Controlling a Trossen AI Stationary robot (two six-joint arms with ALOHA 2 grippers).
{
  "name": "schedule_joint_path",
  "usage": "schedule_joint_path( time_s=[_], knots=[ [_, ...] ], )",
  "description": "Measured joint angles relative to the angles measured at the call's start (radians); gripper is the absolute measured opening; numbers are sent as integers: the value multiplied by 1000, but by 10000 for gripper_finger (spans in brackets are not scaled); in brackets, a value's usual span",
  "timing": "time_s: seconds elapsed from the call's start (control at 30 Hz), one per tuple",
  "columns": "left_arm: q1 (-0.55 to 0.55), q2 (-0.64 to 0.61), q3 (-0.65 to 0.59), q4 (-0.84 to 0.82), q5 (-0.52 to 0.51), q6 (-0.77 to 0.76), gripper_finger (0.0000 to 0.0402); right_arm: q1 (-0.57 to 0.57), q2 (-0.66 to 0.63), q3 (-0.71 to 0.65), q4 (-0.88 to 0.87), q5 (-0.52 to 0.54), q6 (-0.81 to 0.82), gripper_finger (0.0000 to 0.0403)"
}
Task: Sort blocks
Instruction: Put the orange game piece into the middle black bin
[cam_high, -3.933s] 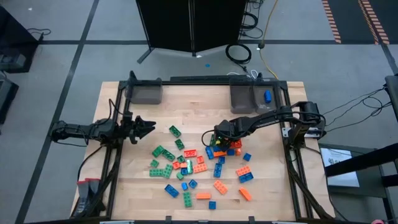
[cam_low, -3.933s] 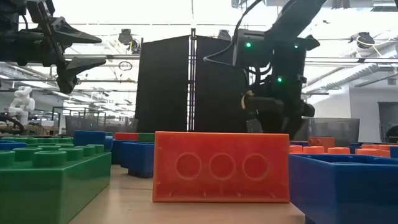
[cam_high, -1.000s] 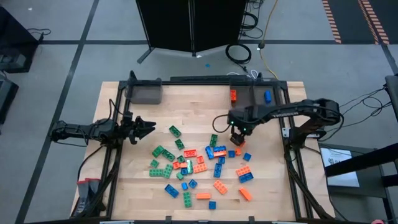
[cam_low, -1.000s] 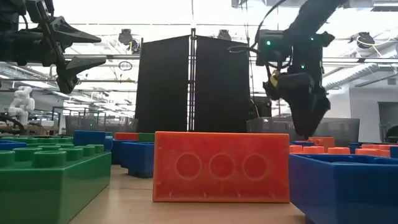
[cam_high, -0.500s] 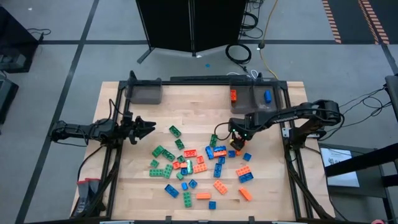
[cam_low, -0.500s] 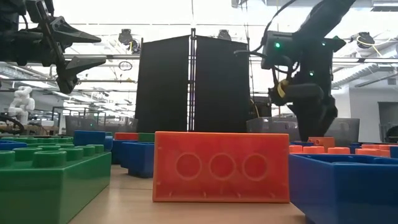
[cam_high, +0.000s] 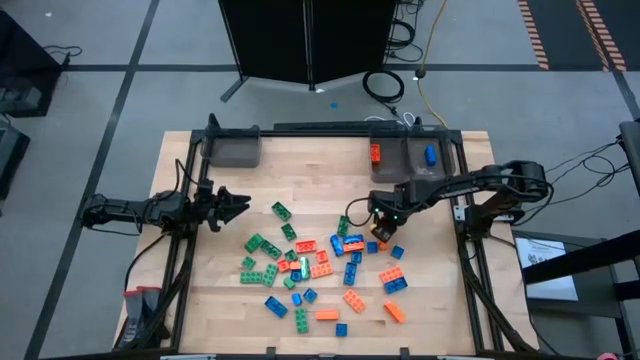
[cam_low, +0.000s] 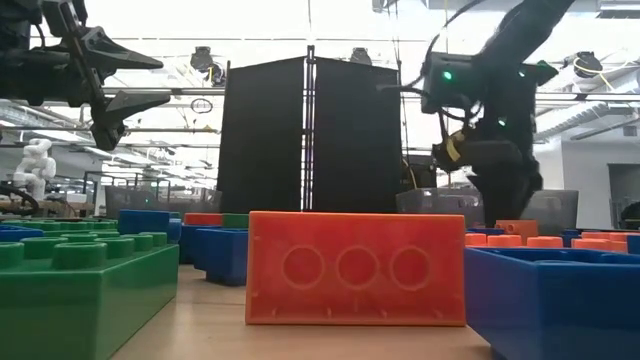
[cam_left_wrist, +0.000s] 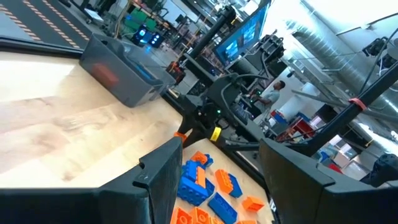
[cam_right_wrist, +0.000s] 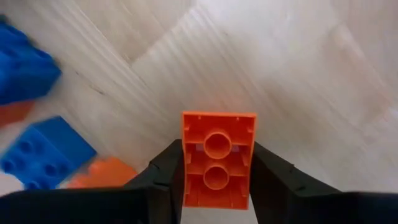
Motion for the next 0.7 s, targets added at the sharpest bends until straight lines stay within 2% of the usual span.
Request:
schedule_joint_path(
  time_s=[0.13, 0.27, 0.4, 0.57, 0.7],
  knots=[
    [0, 0, 0, 0, -6, 0, 215, -12, -10, 124, 0, 13, -25, 116],
    [0, 0, 0, 0, -6, 1, 215, -77, -10, 309, -47, 141, -142, 116],
    [0, 0, 0, 0, -7, 1, 215, -237, -11, 417, -99, 234, -190, 116],
    [0, 0, 0, 0, -7, 0, 215, -479, -10, 435, -198, 241, -193, 116],
    [0, 0, 0, -1, -8, 0, 215, -590, 0, 434, -215, 232, -207, 116]
  ],
)
